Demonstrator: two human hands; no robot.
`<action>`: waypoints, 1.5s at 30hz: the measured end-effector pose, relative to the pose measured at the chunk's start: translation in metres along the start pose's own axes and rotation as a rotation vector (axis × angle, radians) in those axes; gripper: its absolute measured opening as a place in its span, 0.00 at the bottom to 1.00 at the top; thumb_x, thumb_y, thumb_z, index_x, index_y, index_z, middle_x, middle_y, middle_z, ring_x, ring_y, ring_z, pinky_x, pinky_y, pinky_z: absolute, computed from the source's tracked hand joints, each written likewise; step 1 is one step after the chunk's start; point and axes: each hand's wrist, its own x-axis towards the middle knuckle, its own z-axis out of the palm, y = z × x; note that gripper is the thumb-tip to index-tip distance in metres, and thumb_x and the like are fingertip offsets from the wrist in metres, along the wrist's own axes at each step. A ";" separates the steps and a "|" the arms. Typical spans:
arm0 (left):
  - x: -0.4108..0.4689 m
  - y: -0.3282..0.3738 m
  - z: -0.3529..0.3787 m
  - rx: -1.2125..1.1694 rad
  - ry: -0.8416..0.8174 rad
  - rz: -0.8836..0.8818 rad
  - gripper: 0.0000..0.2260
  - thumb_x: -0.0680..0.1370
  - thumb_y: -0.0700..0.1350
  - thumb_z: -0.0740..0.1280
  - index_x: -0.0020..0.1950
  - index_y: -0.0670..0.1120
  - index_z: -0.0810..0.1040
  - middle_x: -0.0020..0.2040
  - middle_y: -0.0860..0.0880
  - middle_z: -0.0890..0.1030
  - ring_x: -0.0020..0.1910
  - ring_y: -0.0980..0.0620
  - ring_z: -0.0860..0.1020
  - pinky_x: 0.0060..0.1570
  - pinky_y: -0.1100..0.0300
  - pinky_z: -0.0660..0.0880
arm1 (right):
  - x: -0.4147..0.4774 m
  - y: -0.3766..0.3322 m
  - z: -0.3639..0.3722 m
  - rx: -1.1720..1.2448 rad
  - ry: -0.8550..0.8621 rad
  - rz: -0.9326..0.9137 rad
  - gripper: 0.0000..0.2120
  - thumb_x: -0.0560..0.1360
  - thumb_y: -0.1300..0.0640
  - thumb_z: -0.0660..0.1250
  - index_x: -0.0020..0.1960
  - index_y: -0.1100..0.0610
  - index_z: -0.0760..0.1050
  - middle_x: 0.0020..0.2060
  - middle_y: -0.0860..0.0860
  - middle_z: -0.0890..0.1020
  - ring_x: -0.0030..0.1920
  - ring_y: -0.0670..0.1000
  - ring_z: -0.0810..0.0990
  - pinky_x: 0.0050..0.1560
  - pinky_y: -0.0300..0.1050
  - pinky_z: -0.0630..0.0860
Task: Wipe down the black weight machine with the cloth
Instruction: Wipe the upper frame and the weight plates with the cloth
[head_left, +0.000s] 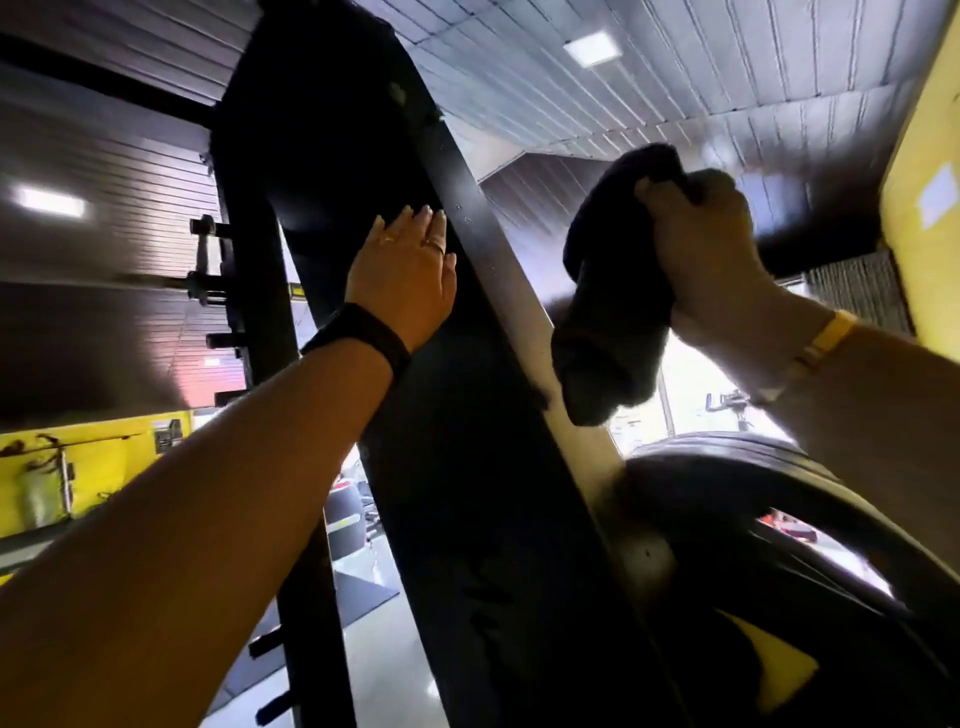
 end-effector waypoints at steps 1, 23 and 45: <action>0.004 -0.003 0.003 -0.006 -0.006 -0.014 0.24 0.84 0.48 0.50 0.78 0.39 0.55 0.78 0.42 0.58 0.78 0.44 0.54 0.75 0.49 0.48 | 0.006 0.000 0.009 -0.109 0.009 -0.076 0.20 0.68 0.46 0.68 0.56 0.55 0.74 0.49 0.52 0.80 0.51 0.54 0.80 0.52 0.49 0.77; 0.070 -0.005 0.072 -1.026 0.433 -0.285 0.21 0.86 0.47 0.48 0.79 0.50 0.51 0.80 0.51 0.50 0.78 0.54 0.45 0.73 0.58 0.39 | 0.059 0.077 0.114 -0.446 -0.636 -0.498 0.30 0.75 0.34 0.53 0.76 0.37 0.54 0.77 0.39 0.55 0.77 0.49 0.51 0.76 0.58 0.52; 0.068 -0.009 0.077 -1.092 0.494 -0.239 0.21 0.85 0.46 0.50 0.79 0.48 0.56 0.80 0.50 0.54 0.78 0.54 0.48 0.77 0.51 0.45 | 0.133 0.033 0.190 -0.480 -0.561 -0.416 0.24 0.79 0.44 0.56 0.74 0.47 0.65 0.68 0.55 0.73 0.66 0.57 0.71 0.70 0.54 0.63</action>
